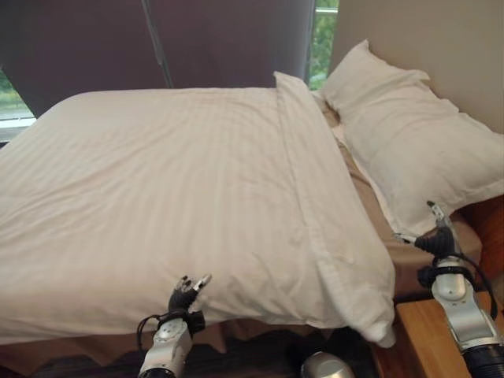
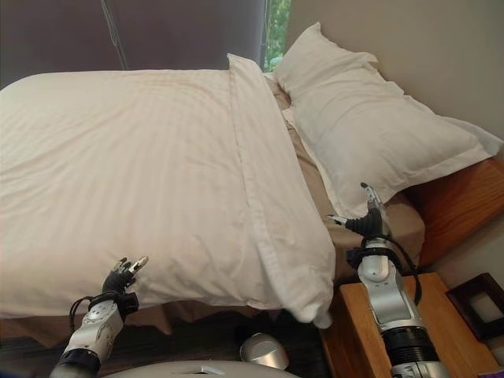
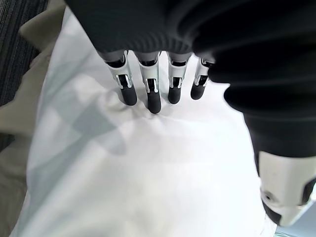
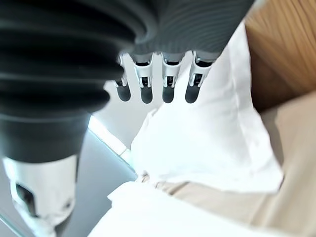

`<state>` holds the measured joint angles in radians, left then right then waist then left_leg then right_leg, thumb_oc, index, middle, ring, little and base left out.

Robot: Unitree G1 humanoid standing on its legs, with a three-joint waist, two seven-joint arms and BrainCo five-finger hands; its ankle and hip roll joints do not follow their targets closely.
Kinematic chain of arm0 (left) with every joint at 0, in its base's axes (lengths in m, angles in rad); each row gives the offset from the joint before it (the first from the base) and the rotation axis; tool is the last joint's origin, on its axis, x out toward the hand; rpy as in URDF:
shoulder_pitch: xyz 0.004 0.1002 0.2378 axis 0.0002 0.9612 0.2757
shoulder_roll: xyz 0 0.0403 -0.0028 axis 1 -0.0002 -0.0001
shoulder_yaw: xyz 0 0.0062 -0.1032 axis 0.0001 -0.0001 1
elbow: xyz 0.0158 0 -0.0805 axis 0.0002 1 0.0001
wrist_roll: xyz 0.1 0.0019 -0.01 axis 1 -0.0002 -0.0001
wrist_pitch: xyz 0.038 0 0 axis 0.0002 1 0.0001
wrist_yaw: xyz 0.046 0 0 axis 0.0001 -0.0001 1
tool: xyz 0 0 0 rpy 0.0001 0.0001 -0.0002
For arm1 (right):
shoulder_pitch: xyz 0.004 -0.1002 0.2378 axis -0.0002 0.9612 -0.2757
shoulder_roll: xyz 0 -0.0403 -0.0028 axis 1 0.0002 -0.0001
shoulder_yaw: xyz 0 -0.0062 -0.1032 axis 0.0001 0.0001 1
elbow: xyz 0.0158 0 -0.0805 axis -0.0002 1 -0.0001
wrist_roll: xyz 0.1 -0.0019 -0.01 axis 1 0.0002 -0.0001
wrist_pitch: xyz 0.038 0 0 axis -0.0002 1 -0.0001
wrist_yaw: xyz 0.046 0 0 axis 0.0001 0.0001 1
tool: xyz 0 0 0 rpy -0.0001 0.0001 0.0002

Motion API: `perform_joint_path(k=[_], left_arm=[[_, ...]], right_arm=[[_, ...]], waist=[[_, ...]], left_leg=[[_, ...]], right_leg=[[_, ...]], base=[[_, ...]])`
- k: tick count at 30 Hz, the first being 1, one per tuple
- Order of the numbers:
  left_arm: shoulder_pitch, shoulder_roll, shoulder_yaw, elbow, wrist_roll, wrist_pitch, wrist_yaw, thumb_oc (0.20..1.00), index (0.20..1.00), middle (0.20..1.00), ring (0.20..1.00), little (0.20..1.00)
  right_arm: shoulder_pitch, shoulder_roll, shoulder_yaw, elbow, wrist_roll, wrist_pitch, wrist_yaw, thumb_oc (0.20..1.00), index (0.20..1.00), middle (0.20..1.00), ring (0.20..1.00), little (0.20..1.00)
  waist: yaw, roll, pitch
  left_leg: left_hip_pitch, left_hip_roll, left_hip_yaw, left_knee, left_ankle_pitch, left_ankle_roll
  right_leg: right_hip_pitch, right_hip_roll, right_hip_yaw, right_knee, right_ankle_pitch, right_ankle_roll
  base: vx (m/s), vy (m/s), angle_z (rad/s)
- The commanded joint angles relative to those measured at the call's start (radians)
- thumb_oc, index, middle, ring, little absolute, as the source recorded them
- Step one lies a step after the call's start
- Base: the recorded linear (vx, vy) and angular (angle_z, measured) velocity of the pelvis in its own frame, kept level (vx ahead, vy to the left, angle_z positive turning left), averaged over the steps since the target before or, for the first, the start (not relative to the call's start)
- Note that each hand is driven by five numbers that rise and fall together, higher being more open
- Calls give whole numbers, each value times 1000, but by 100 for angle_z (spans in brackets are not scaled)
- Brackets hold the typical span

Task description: Making the bed.

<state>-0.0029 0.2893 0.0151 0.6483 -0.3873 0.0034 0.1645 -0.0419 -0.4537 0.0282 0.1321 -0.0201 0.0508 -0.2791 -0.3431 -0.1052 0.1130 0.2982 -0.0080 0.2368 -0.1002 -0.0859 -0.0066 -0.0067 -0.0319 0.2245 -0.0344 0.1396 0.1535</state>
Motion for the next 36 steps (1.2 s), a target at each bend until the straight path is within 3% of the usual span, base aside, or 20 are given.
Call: perform_joint_path(k=[1,5,6,10,18,23,27,34,36], left_arm=[[-5,73,-32,-55,1,-24,-40,1000,1000,1000,1000,1000],[-33,66,-74,-22,-17,-37,-46,1000,1000,1000,1000,1000],[-56,54,-107,14,-43,-46,-54,1000,1000,1000,1000,1000],[-113,39,-168,82,-73,-57,-83,1000,1000,1000,1000,1000],[-173,9,-209,168,-119,-92,-106,1000,1000,1000,1000,1000],[-280,-32,-243,290,-193,-119,-109,1000,1000,1000,1000,1000],[-316,-47,-255,323,-207,-128,-105,1000,1000,1000,1000,1000],[-322,-73,-252,333,-211,-126,-89,1000,1000,1000,1000,1000],[-313,-76,-241,323,-214,-126,-83,1000,1000,1000,1000,1000]], right_arm=[[-147,71,20,28,449,-166,59,200,200,200,200,200],[-242,149,39,92,669,-236,87,200,200,200,200,200],[-315,213,30,148,818,-283,95,200,200,200,200,200],[-424,289,-17,274,990,-356,122,200,200,200,200,200],[-477,302,-98,536,1158,-364,178,200,200,200,200,200],[-504,283,-120,822,1229,-306,214,200,200,200,200,200],[-462,294,-108,910,1218,-269,224,200,200,200,200,200],[-322,307,-71,952,1127,-218,226,200,200,200,200,200],[-286,281,-77,956,1041,-211,202,200,200,200,200,200]], waist=[[45,-14,16],[46,-2,19],[44,14,22],[29,60,44],[-14,130,93],[-73,172,162],[-93,179,178],[-110,146,185],[-106,131,191]], left_leg=[[43,-5,-85,13,-65,-2],[46,-11,-84,16,-72,0],[47,-17,-83,25,-81,2],[46,-37,-75,55,-108,8],[8,-72,-72,123,-142,14],[-119,-106,-55,250,-173,21],[-161,-110,-50,274,-178,22],[-178,-109,-42,307,-188,19],[-183,-107,-43,312,-185,19]], right_leg=[[-240,-47,15,62,207,78],[-242,-54,25,60,209,79],[-244,-59,35,59,210,80],[-250,-71,55,62,208,82],[-275,-96,86,77,206,85],[-357,-116,127,101,213,77],[-390,-119,133,112,210,73],[-394,-125,135,117,219,70],[-393,-125,133,119,217,70]], base=[[0,0,0],[15,2,-1],[37,13,-1],[38,36,-7],[-5,52,-3],[-101,52,-12],[-81,17,-10],[-25,1,-1],[-43,15,2]])
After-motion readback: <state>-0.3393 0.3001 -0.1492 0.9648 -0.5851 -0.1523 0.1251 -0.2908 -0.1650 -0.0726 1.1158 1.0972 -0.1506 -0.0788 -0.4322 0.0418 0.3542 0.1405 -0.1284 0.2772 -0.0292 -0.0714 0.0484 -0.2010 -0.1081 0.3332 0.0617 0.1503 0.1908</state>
